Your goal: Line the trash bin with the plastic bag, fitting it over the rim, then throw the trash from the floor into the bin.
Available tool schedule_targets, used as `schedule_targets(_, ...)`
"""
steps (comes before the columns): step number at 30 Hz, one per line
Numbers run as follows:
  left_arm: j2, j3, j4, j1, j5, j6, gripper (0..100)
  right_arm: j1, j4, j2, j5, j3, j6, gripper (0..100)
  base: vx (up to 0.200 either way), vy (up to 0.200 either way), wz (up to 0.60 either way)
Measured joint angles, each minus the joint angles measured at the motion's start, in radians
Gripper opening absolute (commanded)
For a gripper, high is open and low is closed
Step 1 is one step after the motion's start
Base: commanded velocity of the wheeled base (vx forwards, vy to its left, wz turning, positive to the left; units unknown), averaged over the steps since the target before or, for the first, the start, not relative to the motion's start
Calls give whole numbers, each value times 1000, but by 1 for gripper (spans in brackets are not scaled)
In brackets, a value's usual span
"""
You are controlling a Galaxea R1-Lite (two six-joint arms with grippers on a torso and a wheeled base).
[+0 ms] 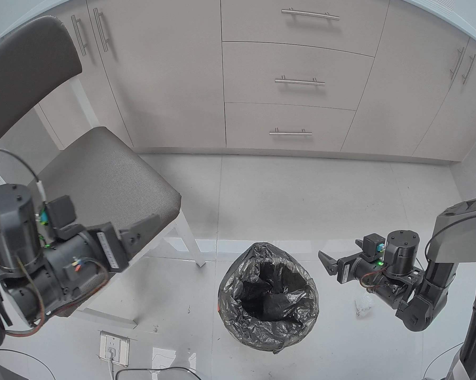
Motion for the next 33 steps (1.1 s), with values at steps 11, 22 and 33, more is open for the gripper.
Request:
schedule_targets(11,-357,72,354,280,-3,0,100,-13,0,-125,-5,14,-5,100,0,0,0)
schedule_targets(22,-787,114,657,439,-4,29,100,-18,0,-177,-11,16,-7,100,0,0,0)
schedule_targets(33,-1167,227,752,599,4,192,100,-19,0,-182,-11,16,-9,100,0,0,0)
